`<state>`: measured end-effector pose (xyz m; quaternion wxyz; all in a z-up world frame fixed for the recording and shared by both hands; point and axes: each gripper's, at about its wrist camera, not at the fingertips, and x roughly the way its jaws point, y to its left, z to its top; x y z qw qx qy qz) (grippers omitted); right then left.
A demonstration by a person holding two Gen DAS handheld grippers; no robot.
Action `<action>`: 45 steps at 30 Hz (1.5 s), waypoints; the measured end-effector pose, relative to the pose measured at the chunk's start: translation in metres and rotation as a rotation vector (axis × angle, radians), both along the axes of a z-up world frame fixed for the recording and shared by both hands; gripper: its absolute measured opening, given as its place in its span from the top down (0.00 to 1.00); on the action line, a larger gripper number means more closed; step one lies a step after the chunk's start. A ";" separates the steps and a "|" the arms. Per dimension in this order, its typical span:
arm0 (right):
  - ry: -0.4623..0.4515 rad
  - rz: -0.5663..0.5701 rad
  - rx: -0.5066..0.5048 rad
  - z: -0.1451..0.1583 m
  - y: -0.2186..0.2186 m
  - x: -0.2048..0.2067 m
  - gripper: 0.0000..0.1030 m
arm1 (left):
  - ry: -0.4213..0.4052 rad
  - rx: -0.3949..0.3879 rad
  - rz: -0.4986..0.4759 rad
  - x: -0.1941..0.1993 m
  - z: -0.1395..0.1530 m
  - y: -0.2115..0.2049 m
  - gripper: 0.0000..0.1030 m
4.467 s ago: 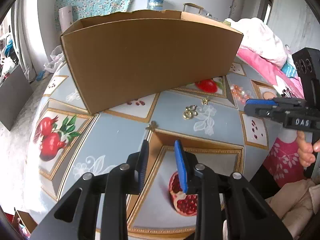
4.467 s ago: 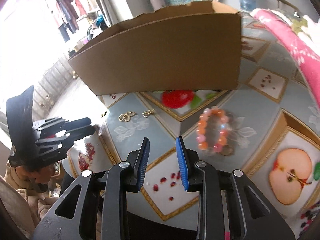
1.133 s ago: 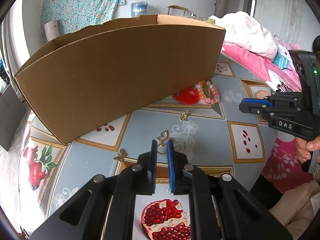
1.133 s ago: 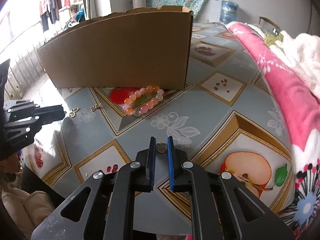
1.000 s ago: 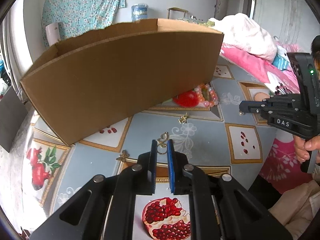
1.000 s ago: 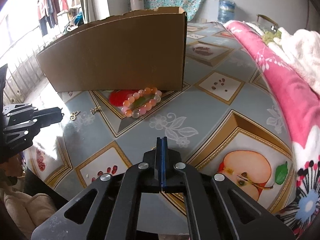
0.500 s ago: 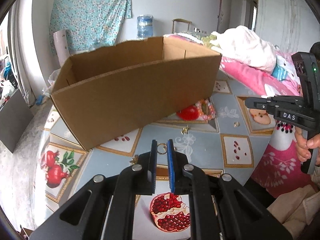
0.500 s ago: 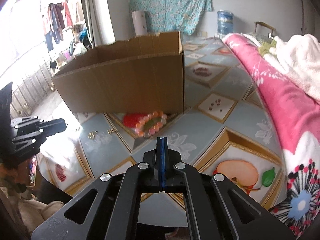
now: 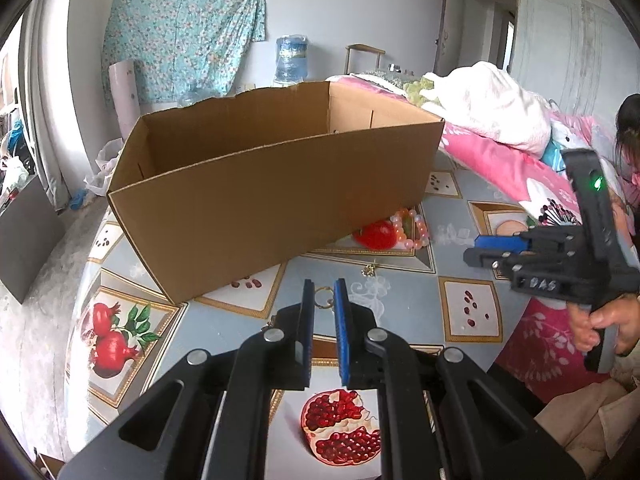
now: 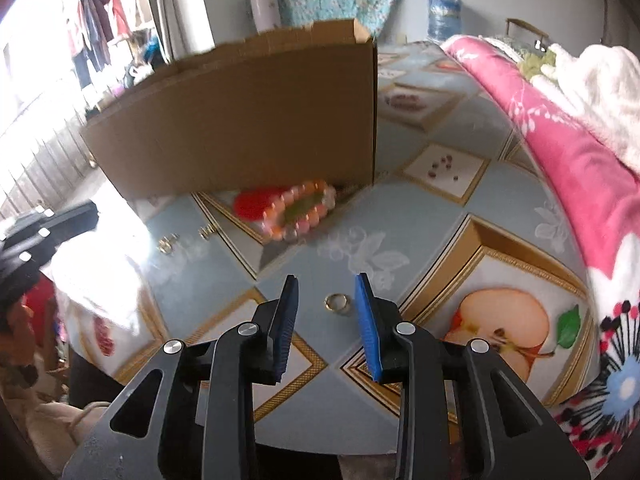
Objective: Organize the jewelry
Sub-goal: 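Carry the gold ring into the cardboard box and open the right gripper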
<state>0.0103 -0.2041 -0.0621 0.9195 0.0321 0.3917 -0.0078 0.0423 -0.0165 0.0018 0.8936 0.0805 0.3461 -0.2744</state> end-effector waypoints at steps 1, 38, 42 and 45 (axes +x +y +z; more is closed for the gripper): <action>0.006 -0.001 -0.007 -0.002 0.001 0.001 0.75 | 0.003 -0.004 0.000 0.001 -0.001 0.001 0.91; -0.271 0.203 0.077 0.114 0.033 0.090 0.90 | 0.017 -0.103 0.108 0.124 0.055 0.010 0.91; -0.246 0.197 0.107 0.108 0.030 0.101 0.87 | 0.089 -0.106 0.122 0.142 0.040 0.011 0.91; -0.249 0.190 0.112 0.108 0.027 0.101 0.80 | 0.109 -0.102 0.132 0.148 0.034 0.008 0.90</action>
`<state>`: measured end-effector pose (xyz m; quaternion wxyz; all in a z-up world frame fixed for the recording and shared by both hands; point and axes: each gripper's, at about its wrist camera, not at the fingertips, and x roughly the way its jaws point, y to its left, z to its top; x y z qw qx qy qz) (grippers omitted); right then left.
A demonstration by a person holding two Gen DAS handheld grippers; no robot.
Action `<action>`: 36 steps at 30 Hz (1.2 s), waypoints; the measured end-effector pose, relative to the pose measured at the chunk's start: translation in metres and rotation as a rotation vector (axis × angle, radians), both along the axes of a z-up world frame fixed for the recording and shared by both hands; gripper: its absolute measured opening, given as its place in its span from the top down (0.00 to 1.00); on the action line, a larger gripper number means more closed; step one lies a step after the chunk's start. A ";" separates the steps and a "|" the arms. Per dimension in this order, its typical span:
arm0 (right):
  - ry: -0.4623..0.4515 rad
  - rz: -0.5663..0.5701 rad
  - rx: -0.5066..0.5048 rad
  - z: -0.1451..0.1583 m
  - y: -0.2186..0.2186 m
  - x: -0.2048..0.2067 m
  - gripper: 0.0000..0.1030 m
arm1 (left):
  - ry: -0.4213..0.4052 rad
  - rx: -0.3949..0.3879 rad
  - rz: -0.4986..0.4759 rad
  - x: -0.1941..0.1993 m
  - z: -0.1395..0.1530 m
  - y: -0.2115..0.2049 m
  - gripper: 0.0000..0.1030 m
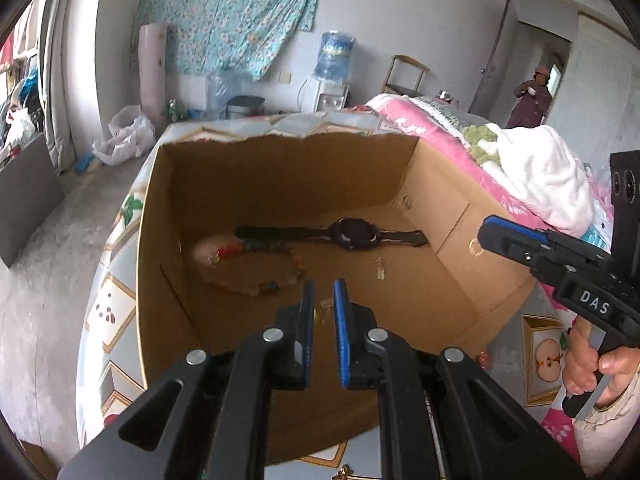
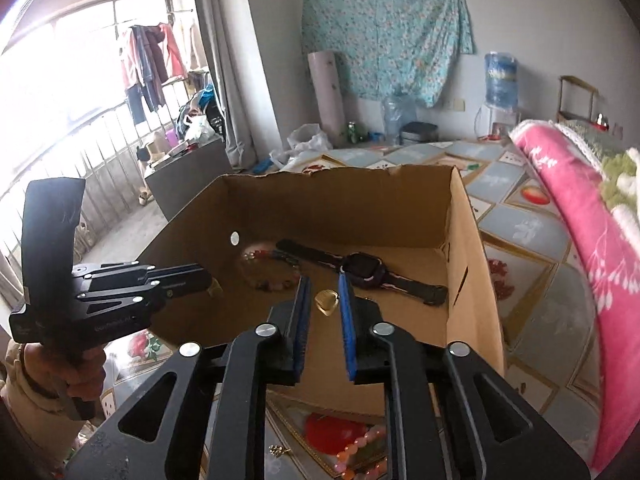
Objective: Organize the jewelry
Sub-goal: 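Carry the gold ring into the cardboard box and open the right gripper, then move the right gripper back toward the pink-orange bead bracelet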
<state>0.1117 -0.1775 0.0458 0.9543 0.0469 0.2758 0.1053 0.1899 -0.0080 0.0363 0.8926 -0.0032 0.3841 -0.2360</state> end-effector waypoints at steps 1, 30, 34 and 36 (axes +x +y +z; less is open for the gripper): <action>-0.004 -0.002 0.003 0.000 -0.001 -0.001 0.78 | -0.009 0.001 -0.004 -0.001 0.000 -0.001 0.88; -0.101 -0.035 -0.017 0.005 0.006 -0.111 0.30 | -0.145 0.073 0.114 -0.117 0.022 0.051 0.17; -0.021 -0.042 -0.067 -0.017 0.012 -0.113 0.27 | -0.047 0.120 0.133 -0.124 -0.009 0.053 0.17; 0.020 -0.044 -0.084 -0.030 0.017 -0.113 0.26 | -0.006 0.124 0.134 -0.127 -0.023 0.054 0.17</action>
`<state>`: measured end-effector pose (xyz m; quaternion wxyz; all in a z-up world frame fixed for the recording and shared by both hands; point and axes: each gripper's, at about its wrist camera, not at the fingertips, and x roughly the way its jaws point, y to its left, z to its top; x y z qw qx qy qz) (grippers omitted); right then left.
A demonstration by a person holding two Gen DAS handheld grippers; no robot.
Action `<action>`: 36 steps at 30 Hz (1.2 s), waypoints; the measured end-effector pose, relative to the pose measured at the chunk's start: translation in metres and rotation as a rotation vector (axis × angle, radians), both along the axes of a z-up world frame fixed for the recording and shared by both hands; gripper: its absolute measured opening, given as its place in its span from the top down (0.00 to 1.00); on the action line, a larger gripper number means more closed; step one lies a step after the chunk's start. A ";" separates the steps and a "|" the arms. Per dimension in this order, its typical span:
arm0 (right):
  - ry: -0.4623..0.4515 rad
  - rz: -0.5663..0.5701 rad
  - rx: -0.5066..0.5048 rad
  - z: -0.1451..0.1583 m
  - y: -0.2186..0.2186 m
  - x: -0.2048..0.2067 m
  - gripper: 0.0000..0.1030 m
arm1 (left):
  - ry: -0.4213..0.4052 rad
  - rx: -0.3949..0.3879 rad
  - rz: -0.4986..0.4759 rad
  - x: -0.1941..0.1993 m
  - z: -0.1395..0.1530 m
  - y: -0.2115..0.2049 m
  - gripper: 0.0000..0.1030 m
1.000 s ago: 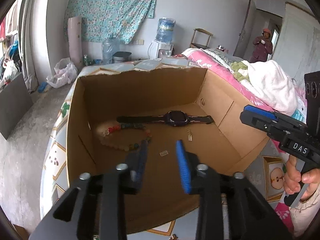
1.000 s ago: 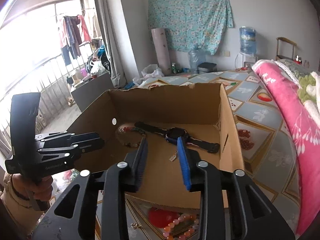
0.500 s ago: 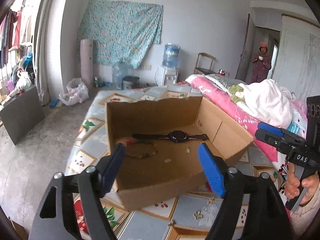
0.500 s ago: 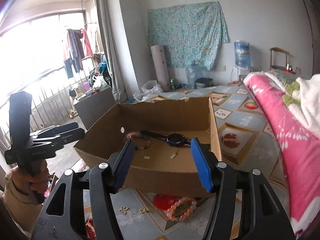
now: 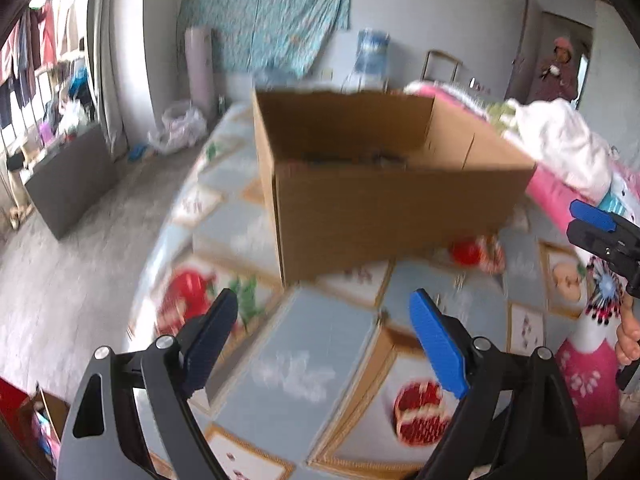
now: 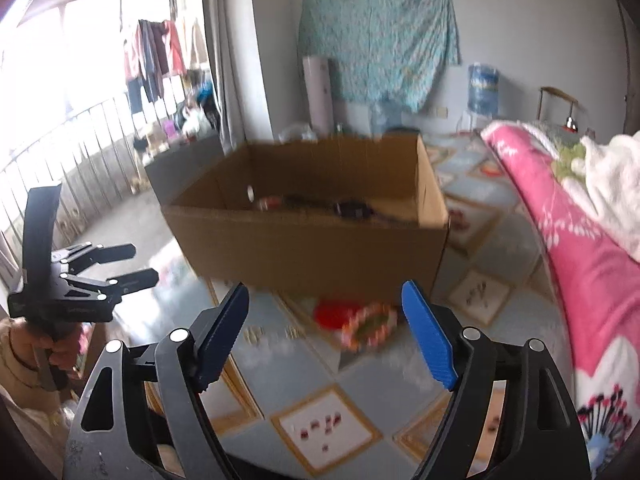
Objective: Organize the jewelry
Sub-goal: 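Move the right gripper back toward the pink-orange bead bracelet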
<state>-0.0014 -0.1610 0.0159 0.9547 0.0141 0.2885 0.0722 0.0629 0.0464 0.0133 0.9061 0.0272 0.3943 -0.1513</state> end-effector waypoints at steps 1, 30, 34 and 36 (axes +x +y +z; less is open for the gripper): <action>0.025 0.002 -0.003 -0.006 0.002 0.001 0.26 | 0.025 0.008 0.005 -0.002 -0.009 0.000 0.17; 0.216 0.130 0.084 -0.062 0.041 0.049 0.55 | 0.004 0.031 -0.114 -0.003 -0.059 -0.042 0.48; 0.220 0.169 0.061 -0.065 0.055 0.058 0.58 | -0.010 0.039 -0.128 -0.002 -0.060 -0.045 0.53; 0.223 0.185 0.038 -0.067 0.064 0.063 0.60 | -0.013 0.038 -0.130 -0.001 -0.060 -0.044 0.55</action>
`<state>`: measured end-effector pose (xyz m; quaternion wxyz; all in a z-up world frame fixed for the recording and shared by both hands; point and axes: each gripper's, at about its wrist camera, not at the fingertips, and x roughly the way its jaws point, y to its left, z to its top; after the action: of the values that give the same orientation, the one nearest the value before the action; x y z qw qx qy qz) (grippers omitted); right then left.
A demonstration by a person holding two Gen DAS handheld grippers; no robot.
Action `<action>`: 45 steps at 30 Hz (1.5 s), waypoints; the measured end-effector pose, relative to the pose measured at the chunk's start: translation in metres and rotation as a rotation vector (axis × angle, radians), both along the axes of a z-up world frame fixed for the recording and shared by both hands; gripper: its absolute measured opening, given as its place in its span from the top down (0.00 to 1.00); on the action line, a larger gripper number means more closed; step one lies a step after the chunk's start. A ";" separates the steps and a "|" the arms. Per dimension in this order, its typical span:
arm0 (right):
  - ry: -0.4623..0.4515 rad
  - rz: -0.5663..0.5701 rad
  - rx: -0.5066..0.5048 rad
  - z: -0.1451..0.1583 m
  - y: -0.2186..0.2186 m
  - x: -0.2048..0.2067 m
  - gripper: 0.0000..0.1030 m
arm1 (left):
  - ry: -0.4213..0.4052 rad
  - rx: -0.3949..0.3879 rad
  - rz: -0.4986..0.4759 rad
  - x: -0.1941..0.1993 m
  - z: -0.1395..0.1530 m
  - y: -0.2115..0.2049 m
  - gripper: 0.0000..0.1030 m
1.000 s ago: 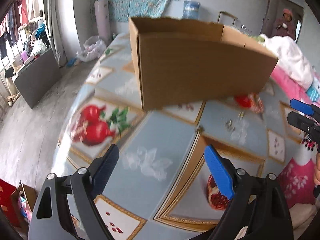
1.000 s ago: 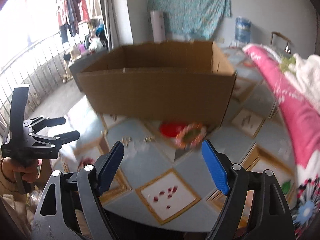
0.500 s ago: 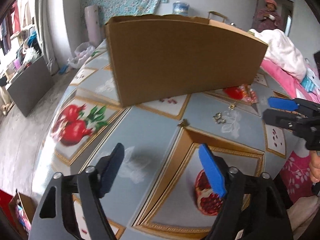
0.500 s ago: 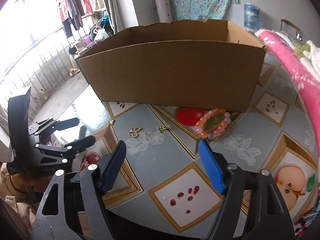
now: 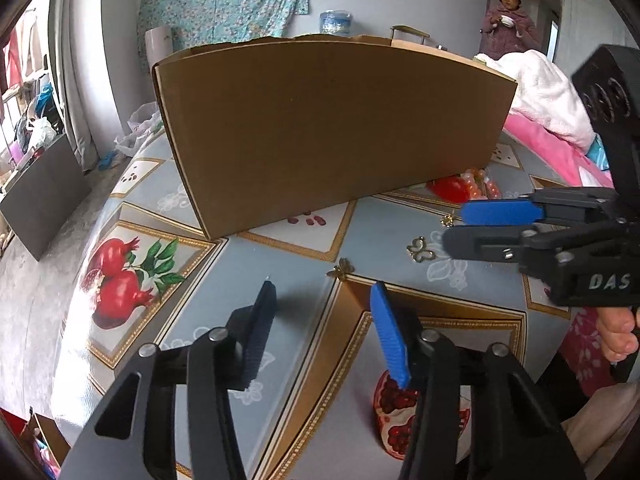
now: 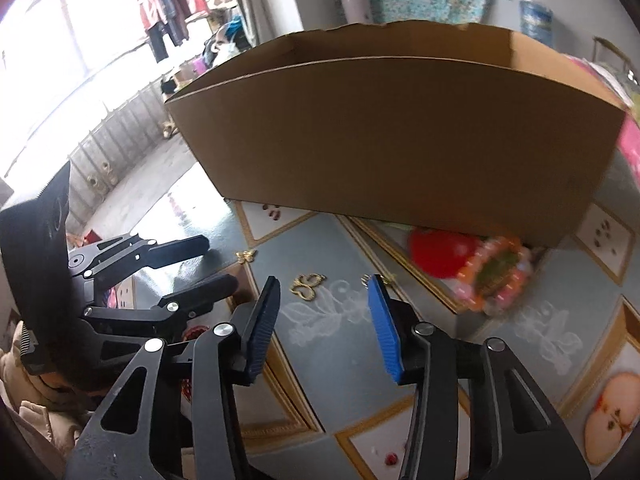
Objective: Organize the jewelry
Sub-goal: 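Move the right gripper back toward the pink-orange bead bracelet, then close the right gripper on the small gold charm beside the bracelet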
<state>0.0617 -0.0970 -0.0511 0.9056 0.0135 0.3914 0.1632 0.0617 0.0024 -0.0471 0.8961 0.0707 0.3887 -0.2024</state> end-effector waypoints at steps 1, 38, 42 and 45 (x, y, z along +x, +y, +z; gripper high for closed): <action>-0.001 0.003 -0.007 0.000 0.002 0.002 0.60 | 0.001 -0.003 0.000 0.000 0.000 0.001 0.56; -0.023 0.072 -0.124 0.002 0.007 -0.005 0.84 | 0.021 -0.073 -0.013 0.003 0.002 0.014 0.61; -0.016 0.043 -0.120 0.002 -0.002 -0.018 0.84 | 0.039 -0.087 -0.025 0.008 0.003 0.006 0.62; -0.014 0.025 -0.112 0.001 -0.006 -0.023 0.84 | 0.046 -0.081 -0.025 0.013 0.003 0.000 0.62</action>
<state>0.0383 -0.1035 -0.0505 0.9054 -0.0434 0.3938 0.1525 0.0749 0.0022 -0.0443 0.8863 0.0348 0.3999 -0.2308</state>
